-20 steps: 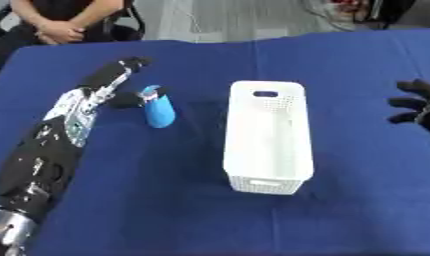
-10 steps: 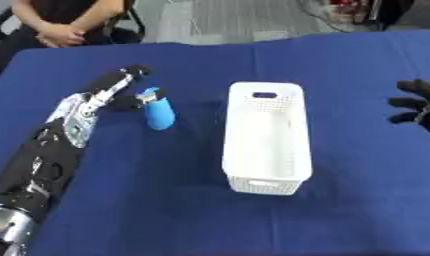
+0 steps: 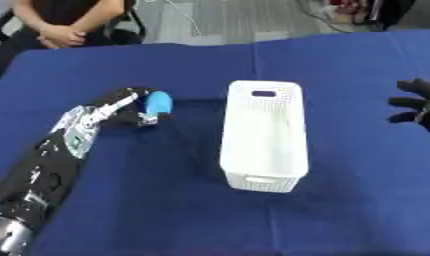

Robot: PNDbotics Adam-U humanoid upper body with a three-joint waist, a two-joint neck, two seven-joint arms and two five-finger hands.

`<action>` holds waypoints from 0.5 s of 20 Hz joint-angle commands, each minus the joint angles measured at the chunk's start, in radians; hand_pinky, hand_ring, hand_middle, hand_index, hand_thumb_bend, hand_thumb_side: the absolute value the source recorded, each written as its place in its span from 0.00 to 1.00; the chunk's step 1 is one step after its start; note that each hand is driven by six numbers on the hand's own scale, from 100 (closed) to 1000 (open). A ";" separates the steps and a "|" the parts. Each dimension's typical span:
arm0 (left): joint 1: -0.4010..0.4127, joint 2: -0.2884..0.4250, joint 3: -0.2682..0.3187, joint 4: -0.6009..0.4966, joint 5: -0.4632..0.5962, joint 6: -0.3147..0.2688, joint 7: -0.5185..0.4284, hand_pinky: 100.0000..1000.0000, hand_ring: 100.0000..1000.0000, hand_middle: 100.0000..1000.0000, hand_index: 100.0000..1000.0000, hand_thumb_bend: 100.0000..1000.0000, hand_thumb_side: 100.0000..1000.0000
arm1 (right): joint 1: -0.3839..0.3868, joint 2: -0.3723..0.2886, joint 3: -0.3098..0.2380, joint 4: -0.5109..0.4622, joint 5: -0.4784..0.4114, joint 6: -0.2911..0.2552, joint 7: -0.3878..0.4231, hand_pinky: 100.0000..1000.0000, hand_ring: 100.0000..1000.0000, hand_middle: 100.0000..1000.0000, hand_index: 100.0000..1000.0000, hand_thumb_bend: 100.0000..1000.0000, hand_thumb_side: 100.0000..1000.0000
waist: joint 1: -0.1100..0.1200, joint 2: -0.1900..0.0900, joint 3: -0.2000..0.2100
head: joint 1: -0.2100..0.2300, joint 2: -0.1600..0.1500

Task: Pick up objects on the table and place them in the box.

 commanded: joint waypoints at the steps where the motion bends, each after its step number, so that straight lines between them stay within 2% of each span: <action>1: 0.012 0.032 -0.024 -0.020 0.003 -0.006 -0.027 0.81 0.78 0.88 0.97 1.00 0.90 | -0.006 -0.017 -0.005 -0.008 -0.004 0.000 -0.001 0.69 0.83 0.91 1.00 0.52 1.00 | -0.003 -0.009 0.001 | 0.002 0.000; 10: 0.019 0.054 -0.046 -0.060 -0.022 -0.019 -0.060 0.81 0.78 0.87 0.96 1.00 0.91 | -0.006 -0.017 -0.005 -0.007 -0.006 0.000 -0.001 0.69 0.83 0.91 1.00 0.51 1.00 | -0.001 -0.012 0.000 | 0.001 -0.002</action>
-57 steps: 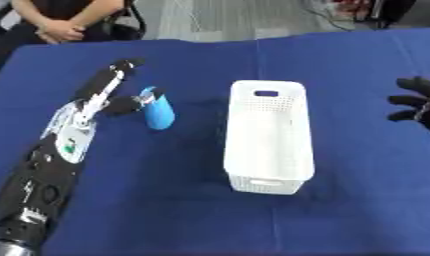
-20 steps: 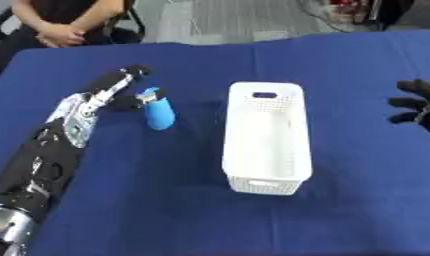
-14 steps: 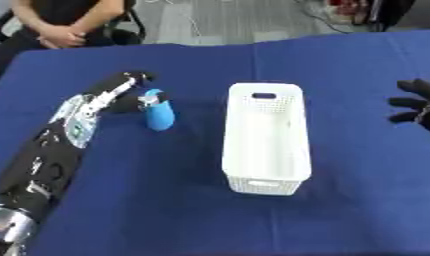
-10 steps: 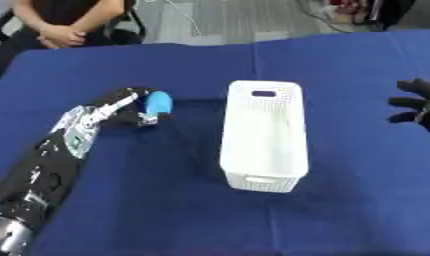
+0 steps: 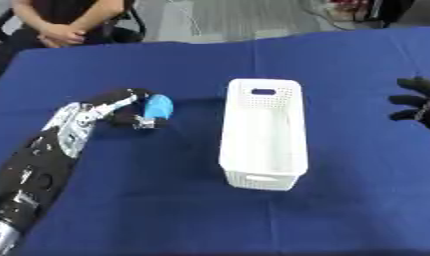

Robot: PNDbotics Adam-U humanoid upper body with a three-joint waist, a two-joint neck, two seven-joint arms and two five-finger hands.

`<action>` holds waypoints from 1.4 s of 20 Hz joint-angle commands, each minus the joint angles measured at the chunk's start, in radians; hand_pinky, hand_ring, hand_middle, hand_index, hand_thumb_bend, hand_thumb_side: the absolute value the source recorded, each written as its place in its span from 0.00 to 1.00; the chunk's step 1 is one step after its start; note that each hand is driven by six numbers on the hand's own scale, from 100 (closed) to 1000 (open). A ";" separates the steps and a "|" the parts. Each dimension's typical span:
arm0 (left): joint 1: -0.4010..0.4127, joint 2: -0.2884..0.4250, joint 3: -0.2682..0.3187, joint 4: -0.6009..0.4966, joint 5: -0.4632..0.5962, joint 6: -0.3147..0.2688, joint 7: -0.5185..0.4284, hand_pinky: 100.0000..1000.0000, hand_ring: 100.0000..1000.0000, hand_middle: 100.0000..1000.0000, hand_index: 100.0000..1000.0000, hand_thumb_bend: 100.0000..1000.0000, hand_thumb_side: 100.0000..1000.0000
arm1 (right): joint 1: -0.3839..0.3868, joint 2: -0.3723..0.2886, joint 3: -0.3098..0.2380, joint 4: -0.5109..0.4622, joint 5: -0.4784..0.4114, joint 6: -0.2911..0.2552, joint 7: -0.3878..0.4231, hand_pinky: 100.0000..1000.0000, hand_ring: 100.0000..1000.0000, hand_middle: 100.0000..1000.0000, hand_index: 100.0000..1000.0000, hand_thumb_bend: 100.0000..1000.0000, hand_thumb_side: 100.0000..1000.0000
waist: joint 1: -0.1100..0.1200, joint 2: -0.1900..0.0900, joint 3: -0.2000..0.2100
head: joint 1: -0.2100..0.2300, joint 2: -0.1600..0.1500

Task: Pick up objects on the table and place them in the box.

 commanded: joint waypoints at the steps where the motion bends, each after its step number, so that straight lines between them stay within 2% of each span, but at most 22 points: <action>1: -0.002 0.025 -0.010 -0.006 -0.018 -0.003 -0.013 0.81 0.78 0.87 0.96 1.00 0.91 | -0.006 -0.017 -0.005 -0.007 -0.006 0.000 -0.001 0.69 0.83 0.91 1.00 0.51 1.00 | -0.002 -0.012 -0.001 | 0.001 -0.006; 7: -0.006 0.026 -0.011 -0.009 -0.036 -0.010 -0.016 0.81 0.77 0.86 0.95 1.00 0.90 | -0.007 -0.017 -0.005 -0.007 -0.007 0.000 0.000 0.69 0.83 0.91 1.00 0.51 1.00 | -0.001 -0.012 -0.001 | 0.000 -0.008; 9: -0.007 0.026 -0.010 -0.011 -0.044 -0.010 -0.010 0.79 0.77 0.85 0.94 0.90 0.84 | -0.007 -0.017 -0.005 -0.006 -0.008 0.000 0.000 0.69 0.83 0.91 1.00 0.51 1.00 | -0.001 -0.012 -0.001 | 0.000 -0.009; 10: -0.007 0.025 -0.010 -0.011 -0.048 -0.009 -0.007 0.79 0.76 0.84 0.93 0.82 0.81 | -0.007 -0.017 -0.005 -0.006 -0.008 0.000 0.000 0.69 0.83 0.91 1.00 0.51 1.00 | -0.001 -0.012 -0.001 | -0.001 -0.010; 11: -0.007 0.025 -0.011 -0.011 -0.052 -0.008 -0.005 0.79 0.76 0.84 0.93 0.79 0.80 | -0.007 -0.016 -0.005 -0.006 -0.008 0.000 0.000 0.69 0.83 0.91 1.00 0.51 1.00 | -0.001 -0.012 0.000 | -0.001 -0.010; 12: -0.007 0.024 -0.010 -0.012 -0.056 -0.005 -0.001 0.76 0.75 0.82 0.91 0.56 0.71 | -0.007 -0.016 -0.005 -0.006 -0.008 0.000 0.000 0.69 0.83 0.91 1.00 0.51 1.00 | -0.001 -0.012 0.000 | -0.001 -0.011; 13: -0.007 0.024 -0.009 -0.012 -0.059 -0.001 0.005 0.77 0.75 0.82 0.91 0.59 0.73 | -0.007 -0.016 -0.005 -0.006 -0.008 0.000 0.000 0.69 0.83 0.91 1.00 0.51 1.00 | -0.001 -0.012 0.000 | -0.002 -0.011; 14: -0.007 0.023 -0.007 -0.013 -0.061 0.006 0.014 0.71 0.68 0.75 0.84 0.18 0.49 | -0.007 -0.016 -0.005 -0.006 -0.008 0.000 0.000 0.69 0.83 0.91 1.00 0.51 1.00 | -0.002 -0.012 0.000 | -0.002 -0.012; 15: -0.007 0.023 -0.006 -0.013 -0.064 0.015 0.026 0.73 0.70 0.77 0.86 0.25 0.53 | -0.007 -0.016 -0.006 -0.006 -0.008 0.000 0.000 0.69 0.83 0.91 1.00 0.51 1.00 | -0.002 -0.012 0.000 | -0.002 -0.012; 16: -0.007 0.022 -0.004 -0.014 -0.065 0.025 0.039 0.58 0.50 0.61 0.75 0.00 0.32 | -0.006 -0.017 -0.006 -0.006 -0.007 -0.001 0.000 0.69 0.83 0.91 1.00 0.51 1.00 | -0.002 -0.012 0.000 | -0.003 -0.012; 17: -0.007 0.022 -0.003 -0.014 -0.065 0.036 0.055 0.62 0.54 0.65 0.78 0.00 0.35 | -0.006 -0.017 -0.006 -0.007 -0.007 -0.001 0.000 0.69 0.83 0.91 1.00 0.51 1.00 | -0.002 -0.012 0.000 | -0.003 -0.013; 18: -0.008 0.022 -0.002 -0.015 -0.064 0.046 0.071 0.40 0.34 0.46 0.61 0.00 0.24 | -0.006 -0.017 -0.006 -0.007 -0.007 -0.001 0.000 0.69 0.83 0.91 1.00 0.51 1.00 | -0.002 -0.012 0.001 | -0.003 -0.013; 19: -0.008 0.021 -0.001 -0.016 -0.062 0.056 0.088 0.46 0.39 0.50 0.66 0.00 0.26 | -0.006 -0.017 -0.006 -0.007 -0.007 -0.001 0.000 0.69 0.83 0.91 1.00 0.51 1.00 | -0.002 -0.012 0.001 | -0.003 -0.014; 20: -0.008 0.021 -0.001 -0.016 -0.059 0.064 0.102 0.31 0.24 0.38 0.52 0.00 0.19 | -0.006 -0.017 -0.007 -0.007 -0.007 -0.001 0.000 0.69 0.83 0.91 1.00 0.51 1.00 | -0.002 -0.012 0.001 | -0.003 -0.015; 21: -0.007 0.020 0.000 -0.017 -0.053 0.071 0.118 0.30 0.23 0.37 0.51 0.00 0.19 | -0.006 -0.017 -0.007 -0.007 -0.006 -0.001 0.000 0.69 0.83 0.91 1.00 0.51 1.00 | -0.002 -0.011 0.001 | -0.003 -0.015; 22: -0.007 0.020 0.001 -0.018 -0.047 0.076 0.131 0.21 0.14 0.29 0.42 0.00 0.20 | -0.006 -0.017 -0.007 -0.007 -0.006 -0.001 -0.001 0.69 0.83 0.91 1.00 0.51 1.00 | -0.003 -0.011 0.001 | -0.003 -0.015; 23: -0.007 0.019 0.002 -0.019 -0.037 0.079 0.144 0.21 0.14 0.29 0.42 0.00 0.20 | -0.006 -0.017 -0.007 -0.007 -0.006 -0.001 -0.001 0.69 0.83 0.91 1.00 0.51 1.00 | -0.003 -0.011 0.001 | -0.004 -0.016; 24: -0.007 0.020 0.004 -0.021 -0.026 0.082 0.155 0.13 0.06 0.22 0.33 0.00 0.21 | -0.006 -0.017 -0.007 -0.007 -0.006 -0.001 -0.001 0.69 0.83 0.91 1.00 0.52 1.00 | -0.003 -0.011 0.001 | -0.004 -0.016; 25: -0.006 0.021 0.005 -0.024 -0.017 0.085 0.167 0.13 0.07 0.22 0.33 0.00 0.21 | -0.005 -0.017 -0.007 -0.007 -0.005 -0.001 -0.001 0.69 0.83 0.91 1.00 0.52 1.00 | -0.003 -0.011 0.001 | -0.004 -0.016; 26: -0.006 0.022 0.006 -0.028 -0.008 0.087 0.177 0.04 0.00 0.14 0.23 0.00 0.22 | -0.005 -0.017 -0.007 -0.007 -0.005 -0.001 -0.001 0.69 0.83 0.91 1.00 0.51 1.00 | -0.003 -0.011 0.002 | -0.005 -0.016; 28: -0.005 0.023 0.010 -0.037 0.014 0.091 0.193 0.00 0.00 0.09 0.17 0.00 0.23 | -0.005 -0.017 -0.008 -0.007 -0.005 -0.001 -0.001 0.69 0.83 0.91 1.00 0.51 1.00 | -0.003 -0.011 0.002 | -0.005 -0.017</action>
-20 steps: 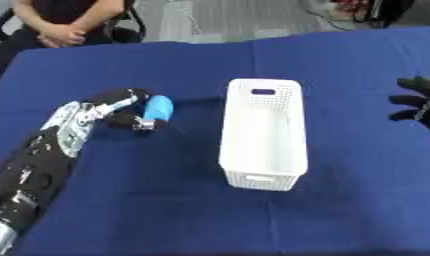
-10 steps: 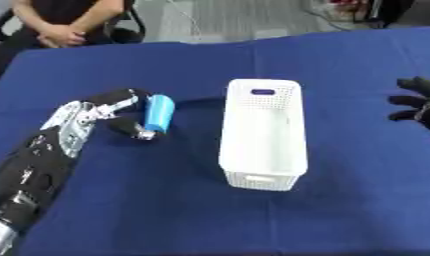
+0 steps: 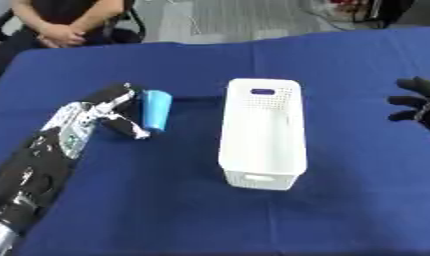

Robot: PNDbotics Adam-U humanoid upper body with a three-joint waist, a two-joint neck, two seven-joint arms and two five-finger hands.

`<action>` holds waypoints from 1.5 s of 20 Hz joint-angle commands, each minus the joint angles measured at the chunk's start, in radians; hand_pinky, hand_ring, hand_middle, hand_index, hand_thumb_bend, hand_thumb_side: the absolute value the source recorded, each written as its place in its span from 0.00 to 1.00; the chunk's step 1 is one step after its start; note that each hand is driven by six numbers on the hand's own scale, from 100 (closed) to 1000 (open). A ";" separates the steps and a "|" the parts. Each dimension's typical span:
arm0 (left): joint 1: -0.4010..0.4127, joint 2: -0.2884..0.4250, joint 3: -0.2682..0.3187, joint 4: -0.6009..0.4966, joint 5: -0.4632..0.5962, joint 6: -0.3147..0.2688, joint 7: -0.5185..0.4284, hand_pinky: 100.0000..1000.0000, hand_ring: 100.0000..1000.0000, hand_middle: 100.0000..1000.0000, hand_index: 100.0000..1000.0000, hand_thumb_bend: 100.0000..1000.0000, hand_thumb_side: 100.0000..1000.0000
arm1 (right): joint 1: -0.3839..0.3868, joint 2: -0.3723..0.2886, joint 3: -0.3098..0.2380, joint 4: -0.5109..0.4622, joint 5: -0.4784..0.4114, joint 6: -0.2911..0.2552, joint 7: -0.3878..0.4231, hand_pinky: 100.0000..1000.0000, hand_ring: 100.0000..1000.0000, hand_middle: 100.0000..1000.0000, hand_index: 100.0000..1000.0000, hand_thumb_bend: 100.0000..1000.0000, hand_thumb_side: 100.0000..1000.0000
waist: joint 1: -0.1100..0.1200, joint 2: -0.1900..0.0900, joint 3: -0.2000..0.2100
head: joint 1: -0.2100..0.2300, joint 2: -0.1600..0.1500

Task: Pick up objects on the table and place them in the box.

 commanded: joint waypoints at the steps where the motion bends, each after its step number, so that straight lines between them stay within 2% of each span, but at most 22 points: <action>1: -0.008 0.024 0.016 -0.030 0.039 0.008 0.027 0.00 0.00 0.09 0.17 0.00 0.23 | -0.005 -0.017 -0.008 -0.010 -0.004 -0.001 -0.001 0.69 0.83 0.91 1.00 0.51 1.00 | -0.003 -0.011 0.001 | -0.005 -0.014; 2: -0.007 0.026 0.020 -0.040 0.055 0.011 0.029 0.00 0.00 0.07 0.14 0.00 0.23 | -0.005 -0.017 -0.008 -0.010 -0.004 -0.001 -0.001 0.69 0.83 0.91 1.00 0.52 1.00 | -0.004 -0.011 0.001 | -0.006 -0.014; 5: -0.008 0.041 0.034 -0.092 0.109 0.021 0.020 0.00 0.00 0.06 0.14 0.00 0.24 | -0.005 -0.018 -0.009 -0.010 -0.003 -0.001 -0.002 0.69 0.83 0.91 1.00 0.52 1.00 | -0.003 -0.012 0.002 | -0.008 -0.014; 6: -0.010 0.049 0.040 -0.115 0.129 0.026 0.015 0.00 0.00 0.07 0.14 0.00 0.38 | -0.004 -0.018 -0.009 -0.009 -0.003 -0.001 -0.002 0.69 0.83 0.91 1.00 0.52 1.00 | -0.003 -0.012 0.002 | -0.009 -0.014; 7: -0.013 0.058 0.046 -0.145 0.153 0.031 0.013 0.00 0.00 0.06 0.14 0.00 0.25 | -0.004 -0.019 -0.009 -0.009 -0.003 -0.001 -0.002 0.69 0.83 0.91 1.00 0.52 1.00 | -0.003 -0.012 0.003 | -0.010 -0.014; 13: -0.061 0.088 0.052 -0.334 0.262 0.063 -0.006 0.00 0.00 0.06 0.17 0.00 0.29 | 0.000 -0.022 -0.008 -0.008 -0.002 -0.001 0.000 0.69 0.83 0.91 1.00 0.52 1.00 | -0.001 -0.015 0.005 | -0.010 -0.012; 18: -0.141 0.075 0.014 -0.436 0.307 0.073 -0.043 0.00 0.00 0.06 0.17 0.00 0.31 | 0.001 -0.023 -0.005 -0.006 -0.003 -0.002 0.003 0.69 0.83 0.91 1.00 0.52 1.00 | 0.001 -0.019 0.005 | -0.006 -0.013; 25: -0.248 -0.029 -0.068 -0.441 0.260 0.048 -0.112 0.00 0.00 0.06 0.17 0.00 0.29 | -0.004 -0.020 0.000 -0.004 -0.006 -0.003 0.009 0.69 0.83 0.91 1.00 0.51 1.00 | 0.003 -0.018 -0.005 | 0.004 -0.015; 30: -0.279 -0.106 -0.114 -0.398 0.199 0.008 -0.148 0.00 0.00 0.06 0.17 0.00 0.27 | -0.010 -0.015 0.004 -0.003 -0.009 -0.004 0.014 0.69 0.83 0.91 1.00 0.51 1.00 | 0.003 -0.016 -0.013 | 0.013 -0.017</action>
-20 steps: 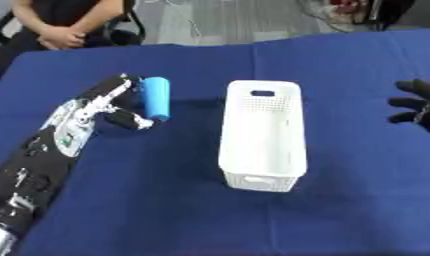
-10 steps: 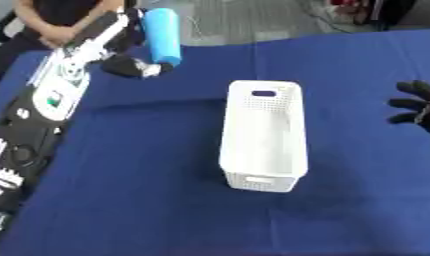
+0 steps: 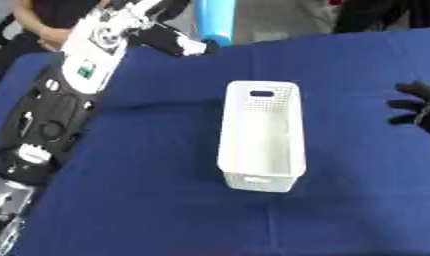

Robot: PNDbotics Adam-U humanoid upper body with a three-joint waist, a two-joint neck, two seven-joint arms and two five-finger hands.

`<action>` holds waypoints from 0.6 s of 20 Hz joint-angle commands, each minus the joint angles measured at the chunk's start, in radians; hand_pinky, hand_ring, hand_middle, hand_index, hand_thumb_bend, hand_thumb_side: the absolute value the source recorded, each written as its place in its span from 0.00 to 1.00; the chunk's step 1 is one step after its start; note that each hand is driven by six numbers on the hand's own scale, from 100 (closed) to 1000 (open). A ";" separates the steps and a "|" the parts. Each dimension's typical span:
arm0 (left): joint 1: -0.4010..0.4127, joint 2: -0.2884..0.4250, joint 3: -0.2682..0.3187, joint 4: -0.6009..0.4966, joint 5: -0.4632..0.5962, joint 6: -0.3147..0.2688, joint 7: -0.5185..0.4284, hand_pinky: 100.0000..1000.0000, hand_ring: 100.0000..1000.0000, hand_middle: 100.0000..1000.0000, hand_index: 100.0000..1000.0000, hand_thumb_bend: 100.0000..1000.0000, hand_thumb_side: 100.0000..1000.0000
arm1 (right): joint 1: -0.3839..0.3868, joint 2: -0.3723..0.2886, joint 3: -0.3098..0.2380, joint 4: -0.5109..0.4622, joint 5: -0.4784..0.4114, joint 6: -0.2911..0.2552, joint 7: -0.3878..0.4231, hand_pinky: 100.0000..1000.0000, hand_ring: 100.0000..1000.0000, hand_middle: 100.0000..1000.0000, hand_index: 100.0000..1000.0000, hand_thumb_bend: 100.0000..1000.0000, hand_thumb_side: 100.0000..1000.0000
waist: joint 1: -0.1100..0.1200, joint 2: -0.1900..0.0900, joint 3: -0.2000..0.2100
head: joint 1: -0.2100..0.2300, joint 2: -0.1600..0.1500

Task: Pick up objects on the table and place them in the box.

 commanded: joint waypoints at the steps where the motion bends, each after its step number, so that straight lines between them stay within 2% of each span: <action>1: -0.030 -0.028 -0.026 0.017 -0.044 -0.030 -0.025 0.00 0.00 0.06 0.17 0.00 0.26 | -0.014 -0.006 0.003 -0.007 -0.007 -0.002 0.006 0.69 0.83 0.91 1.00 0.51 1.00 | -0.002 -0.013 -0.003 | 0.012 -0.012; 10: -0.005 -0.065 -0.105 0.076 -0.152 -0.121 -0.077 0.00 0.00 0.07 0.20 0.00 0.22 | -0.018 -0.005 0.004 -0.005 -0.011 -0.002 0.008 0.69 0.83 0.91 1.00 0.51 1.00 | -0.001 -0.013 -0.005 | 0.009 -0.013; 11: -0.001 -0.065 -0.111 0.082 -0.164 -0.130 -0.082 0.10 0.01 0.15 0.28 0.00 0.19 | -0.018 -0.005 0.004 -0.005 -0.011 -0.002 0.009 0.69 0.83 0.91 1.00 0.51 1.00 | -0.001 -0.013 -0.004 | 0.009 -0.013; 12: 0.005 -0.063 -0.120 0.088 -0.179 -0.139 -0.091 0.30 0.23 0.37 0.50 0.00 0.37 | -0.018 -0.005 0.004 -0.005 -0.011 -0.002 0.009 0.69 0.83 0.91 1.00 0.51 1.00 | 0.000 -0.013 -0.003 | 0.009 -0.013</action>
